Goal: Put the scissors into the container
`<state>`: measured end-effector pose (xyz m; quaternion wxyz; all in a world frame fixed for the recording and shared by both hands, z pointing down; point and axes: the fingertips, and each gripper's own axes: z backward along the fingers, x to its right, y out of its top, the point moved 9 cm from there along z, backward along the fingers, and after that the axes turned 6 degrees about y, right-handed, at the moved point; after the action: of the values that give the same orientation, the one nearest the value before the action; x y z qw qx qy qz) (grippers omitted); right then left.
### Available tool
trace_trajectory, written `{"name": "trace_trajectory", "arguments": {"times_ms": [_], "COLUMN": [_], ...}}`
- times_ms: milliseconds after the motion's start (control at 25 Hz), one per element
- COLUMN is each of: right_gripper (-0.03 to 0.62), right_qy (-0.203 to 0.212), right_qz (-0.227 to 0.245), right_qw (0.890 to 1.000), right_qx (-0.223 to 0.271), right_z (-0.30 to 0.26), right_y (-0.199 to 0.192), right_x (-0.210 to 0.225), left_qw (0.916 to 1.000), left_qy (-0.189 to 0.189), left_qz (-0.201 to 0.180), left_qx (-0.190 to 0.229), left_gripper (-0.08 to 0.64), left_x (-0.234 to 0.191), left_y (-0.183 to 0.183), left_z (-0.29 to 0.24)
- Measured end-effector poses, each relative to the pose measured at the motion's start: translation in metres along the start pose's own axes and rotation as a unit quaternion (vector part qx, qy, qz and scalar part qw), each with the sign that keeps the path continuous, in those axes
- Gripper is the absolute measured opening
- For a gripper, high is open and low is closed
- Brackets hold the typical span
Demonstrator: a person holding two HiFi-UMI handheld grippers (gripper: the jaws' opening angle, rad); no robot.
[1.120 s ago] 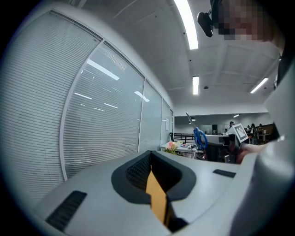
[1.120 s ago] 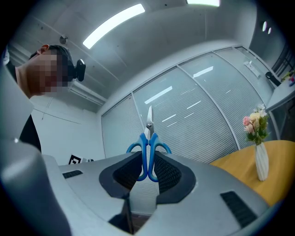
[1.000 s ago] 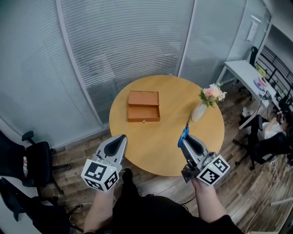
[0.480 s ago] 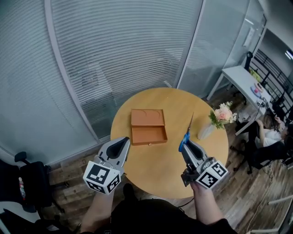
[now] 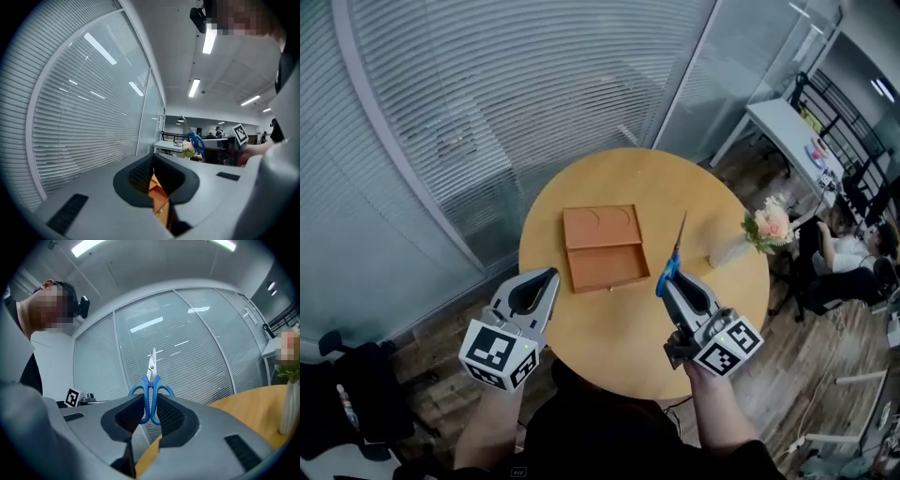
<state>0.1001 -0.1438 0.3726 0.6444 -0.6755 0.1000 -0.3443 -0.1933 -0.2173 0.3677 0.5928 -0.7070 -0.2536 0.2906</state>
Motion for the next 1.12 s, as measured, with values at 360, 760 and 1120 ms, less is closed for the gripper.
{"name": "trace_trajectory", "arguments": {"times_ms": [360, 760, 1120], "right_gripper": [0.097, 0.097, 0.097], "right_qy": [-0.01, 0.033, 0.085], "right_qz": [0.018, 0.063, 0.127], "right_qw": [0.998, 0.983, 0.943], "right_qx": [-0.066, -0.172, -0.295], "right_z": [-0.012, -0.045, -0.079], "right_y": [-0.028, -0.068, -0.118], "right_x": [0.04, 0.103, 0.137], "left_qw": [0.9995, 0.9975, 0.9942], "left_qy": [-0.005, 0.006, 0.022], "left_qz": [0.015, 0.015, 0.041], "left_qx": [-0.026, -0.069, -0.097], "left_gripper": [0.012, 0.012, 0.012], "left_x": [-0.001, 0.002, -0.007], "left_y": [-0.024, -0.046, -0.084], "left_z": [-0.039, -0.072, -0.08]}}
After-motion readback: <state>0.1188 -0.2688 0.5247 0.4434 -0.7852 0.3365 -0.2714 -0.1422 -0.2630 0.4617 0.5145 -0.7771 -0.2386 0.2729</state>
